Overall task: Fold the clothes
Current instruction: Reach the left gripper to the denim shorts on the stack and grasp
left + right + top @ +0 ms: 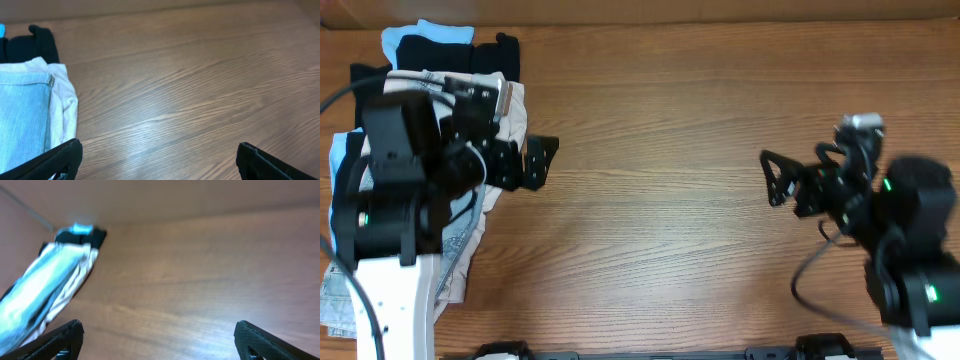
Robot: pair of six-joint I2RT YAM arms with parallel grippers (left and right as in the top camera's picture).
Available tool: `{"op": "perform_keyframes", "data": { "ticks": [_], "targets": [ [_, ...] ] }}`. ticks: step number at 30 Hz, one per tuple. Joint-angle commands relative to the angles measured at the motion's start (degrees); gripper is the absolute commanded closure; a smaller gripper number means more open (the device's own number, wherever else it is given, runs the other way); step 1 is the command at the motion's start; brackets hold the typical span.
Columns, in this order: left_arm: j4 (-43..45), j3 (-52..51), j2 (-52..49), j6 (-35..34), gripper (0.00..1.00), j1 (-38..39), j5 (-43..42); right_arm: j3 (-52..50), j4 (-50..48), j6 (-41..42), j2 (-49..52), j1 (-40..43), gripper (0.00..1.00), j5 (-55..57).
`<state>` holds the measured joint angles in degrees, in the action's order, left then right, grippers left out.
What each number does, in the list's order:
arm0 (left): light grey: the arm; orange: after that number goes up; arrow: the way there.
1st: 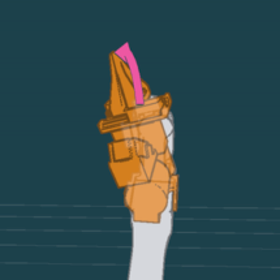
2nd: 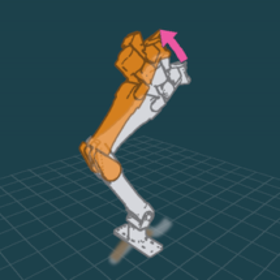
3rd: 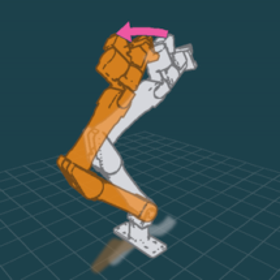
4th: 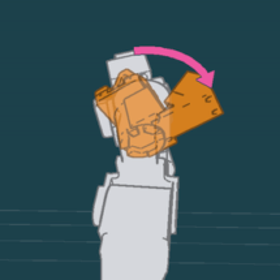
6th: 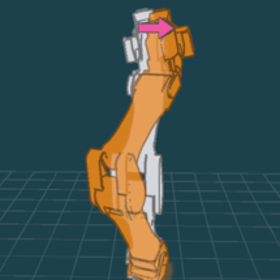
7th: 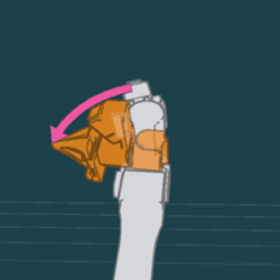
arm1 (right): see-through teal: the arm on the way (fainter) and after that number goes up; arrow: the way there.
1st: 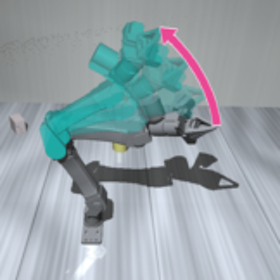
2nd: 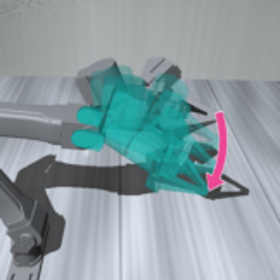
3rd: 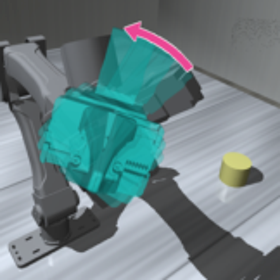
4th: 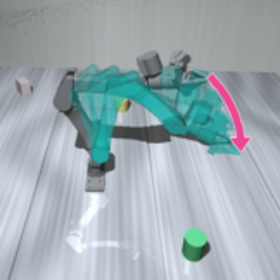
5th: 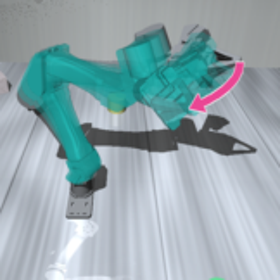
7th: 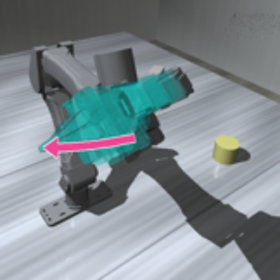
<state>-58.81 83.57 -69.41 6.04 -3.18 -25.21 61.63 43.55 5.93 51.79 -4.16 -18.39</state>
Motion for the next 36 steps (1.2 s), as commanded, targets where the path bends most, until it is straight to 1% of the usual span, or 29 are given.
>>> {"op": "perform_keyframes", "data": {
  "ticks": [1, 4, 6, 8, 10, 14, 18, 21, 22, 25, 28, 31, 32, 34, 36],
  "targets": [
    [-0.02, 1.79, -3.63, 1.7, 0.0, 0.2, 1.84, 1.55, 0.31, -0.15, 6.58, 0.15, 0.0, -7.56],
    [-0.09, 1.79, -6.25, 1.7, 0.0, 0.2, 2.4, 1.55, 0.31, -0.13, 12.39, 0.17, 0.0, -10.25],
    [-0.07, 1.79, -7.87, 1.7, 0.0, 0.2, 5.03, 1.55, 0.09, -0.15, 16.06, 0.15, 0.0, -11.67],
    [-0.11, 1.79, -9.77, 1.49, 0.0, 0.2, 11.02, 1.55, 0.04, -0.17, 19.06, 0.15, 0.01, -11.91],
    [0.02, 1.79, -11.67, 0.98, 0.0, -0.11, 16.55, 1.55, -0.15, -0.17, 21.35, 0.15, 0.05, -11.93],
    [0.81, 1.79, -16.81, 0.15, 0.0, -2.51, 24.3, 1.55, -1.05, -0.17, 23.82, 0.15, 0.06, -11.91],
    [0.74, 1.79, -23.12, 0.13, 0.0, -6.19, 27.17, 1.55, -1.73, -0.17, 23.93, 0.17, 0.06, -11.69],
    [0.79, 1.79, -28.46, 0.15, 0.0, -8.87, 27.15, 1.55, -1.81, -0.2, 23.93, 0.15, 0.06, -11.67],
    [0.74, 1.79, -31.87, 0.15, 0.0, -10.1, 27.08, 1.55, -1.81, -0.17, 23.93, 0.15, 0.06, -11.67],
    [0.31, 1.79, -36.44, 0.2, 0.06, -10.69, 27.12, 1.55, -1.84, -0.17, 23.93, 0.17, 0.06, -11.41],
    [-0.09, 1.79, -39.47, 0.66, 0.17, -10.69, 27.17, 1.55, -1.79, -0.17, 23.93, 0.17, 0.06, -10.58],
    [-0.33, 1.79, -40.85, 0.61, 0.25, -10.71, 27.85, 1.55, -1.81, -0.17, 23.93, 0.15, 0.07, -10.6],
    [-0.42, 1.77, -40.98, 0.61, 0.28, -10.73, 28.65, 1.55, -1.81, -0.17, 23.93, 0.17, 0.08, -10.6],
    [-0.57, 1.77, -40.98, 0.59, 0.38, -10.71, 30.12, 1.55, -1.81, -0.17, 23.93, 0.17, 0.09, -10.6],
    [-0.59, 1.77, -40.96, 0.59, 0.44, -10.71, 31.32, 1.55, -1.81, -0.15, 23.93, 0.15, 0.1, -10.6]
  ]
}}
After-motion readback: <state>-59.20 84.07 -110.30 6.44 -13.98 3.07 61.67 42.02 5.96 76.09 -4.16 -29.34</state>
